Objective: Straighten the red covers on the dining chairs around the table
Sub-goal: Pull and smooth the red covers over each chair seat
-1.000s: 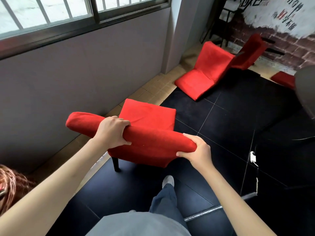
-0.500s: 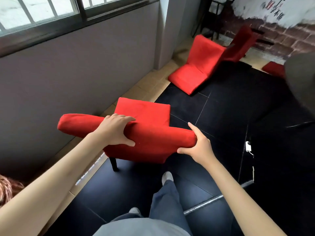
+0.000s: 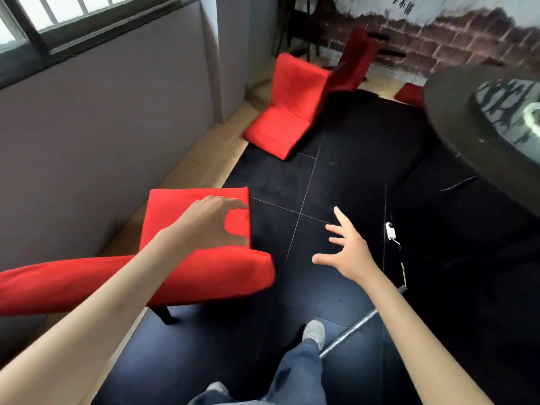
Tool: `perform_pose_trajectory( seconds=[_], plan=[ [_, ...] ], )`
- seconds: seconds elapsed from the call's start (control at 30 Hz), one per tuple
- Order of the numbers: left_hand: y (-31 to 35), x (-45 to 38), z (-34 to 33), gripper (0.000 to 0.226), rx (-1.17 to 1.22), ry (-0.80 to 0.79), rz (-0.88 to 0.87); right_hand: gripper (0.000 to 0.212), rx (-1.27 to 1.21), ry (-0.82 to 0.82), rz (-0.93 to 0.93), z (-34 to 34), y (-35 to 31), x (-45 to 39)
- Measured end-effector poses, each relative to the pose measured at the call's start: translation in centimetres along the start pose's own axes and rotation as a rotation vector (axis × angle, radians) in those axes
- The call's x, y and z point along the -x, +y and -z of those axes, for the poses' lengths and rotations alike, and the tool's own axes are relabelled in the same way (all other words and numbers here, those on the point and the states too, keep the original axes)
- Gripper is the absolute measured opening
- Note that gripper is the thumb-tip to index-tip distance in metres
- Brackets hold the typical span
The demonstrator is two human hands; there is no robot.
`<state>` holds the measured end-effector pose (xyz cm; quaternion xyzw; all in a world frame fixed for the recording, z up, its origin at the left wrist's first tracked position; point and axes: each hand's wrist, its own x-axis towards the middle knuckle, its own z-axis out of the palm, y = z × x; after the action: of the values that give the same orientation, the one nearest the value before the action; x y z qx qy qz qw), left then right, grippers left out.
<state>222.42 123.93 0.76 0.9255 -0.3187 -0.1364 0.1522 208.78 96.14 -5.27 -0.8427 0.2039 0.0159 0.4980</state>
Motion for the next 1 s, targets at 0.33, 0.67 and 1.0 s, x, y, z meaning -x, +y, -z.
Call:
perform_pose_trajectory(
  seconds=[0.33, 0.67, 1.0],
  plan=[
    [13.0, -17.8, -1.0, 0.068, 0.046, 0.039, -0.132, 0.114, -0.041, 0.093, -0.042, 14.3, 4.3, -9.6],
    [20.2, -31.1, -1.6, 0.064, 0.131, 0.188, -0.020, 0.107, -0.093, 0.057, -0.010, 24.6, 6.6, -22.7],
    [18.4, -44.5, -0.3, 0.059, 0.144, 0.202, 0.108, 0.104, -0.086, -0.034, 0.001, 28.3, 5.4, -38.7]
  ],
)
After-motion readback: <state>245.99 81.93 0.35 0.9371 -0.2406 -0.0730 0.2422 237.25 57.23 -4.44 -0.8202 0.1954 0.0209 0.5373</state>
